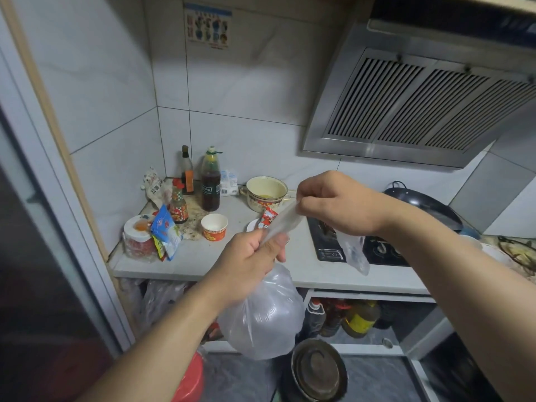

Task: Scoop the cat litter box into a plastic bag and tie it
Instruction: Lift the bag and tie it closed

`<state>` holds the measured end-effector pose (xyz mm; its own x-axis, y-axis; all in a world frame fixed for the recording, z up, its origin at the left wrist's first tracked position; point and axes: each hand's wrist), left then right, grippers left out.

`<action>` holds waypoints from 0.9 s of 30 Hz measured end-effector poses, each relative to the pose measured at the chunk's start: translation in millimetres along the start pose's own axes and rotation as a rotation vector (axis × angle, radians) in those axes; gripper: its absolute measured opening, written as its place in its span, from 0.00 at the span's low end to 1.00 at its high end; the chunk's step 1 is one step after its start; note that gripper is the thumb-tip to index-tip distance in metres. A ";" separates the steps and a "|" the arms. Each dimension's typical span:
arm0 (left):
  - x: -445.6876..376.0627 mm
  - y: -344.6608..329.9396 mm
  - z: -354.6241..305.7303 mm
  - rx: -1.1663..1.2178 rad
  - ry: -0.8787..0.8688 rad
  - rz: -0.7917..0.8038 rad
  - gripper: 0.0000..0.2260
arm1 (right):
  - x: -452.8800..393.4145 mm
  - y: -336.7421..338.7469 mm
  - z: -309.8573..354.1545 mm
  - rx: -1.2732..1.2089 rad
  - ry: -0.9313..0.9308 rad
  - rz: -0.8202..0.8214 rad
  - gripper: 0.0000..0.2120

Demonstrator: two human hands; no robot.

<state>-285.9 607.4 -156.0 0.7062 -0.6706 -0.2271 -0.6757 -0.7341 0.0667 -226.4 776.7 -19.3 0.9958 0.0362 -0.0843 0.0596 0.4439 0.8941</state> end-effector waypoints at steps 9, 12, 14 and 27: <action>-2.1 4.8 1.8 0.061 -0.003 0.036 0.17 | -4.2 4.4 -4.0 0.013 -0.021 0.081 0.11; 1.3 6.2 -1.0 0.152 0.038 0.058 0.27 | -4.0 8.3 -6.6 0.024 0.000 0.106 0.10; 1.1 4.6 -4.6 0.173 0.086 0.004 0.34 | -3.4 9.8 -7.9 0.049 0.038 0.112 0.09; -1.6 -15.3 -37.8 0.132 -0.142 -0.221 0.26 | 0.9 -2.5 -9.4 -0.081 0.196 -0.023 0.08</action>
<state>-268.7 615.6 -120.0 0.8087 -0.4679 -0.3565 -0.5375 -0.8340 -0.1247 -226.3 784.0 -25.7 0.9611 0.1953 -0.1954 0.0686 0.5165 0.8535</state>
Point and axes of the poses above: each hand's wrist, its own x-axis away from the middle knuckle, its own y-axis out of the back of the hand, z = x × y
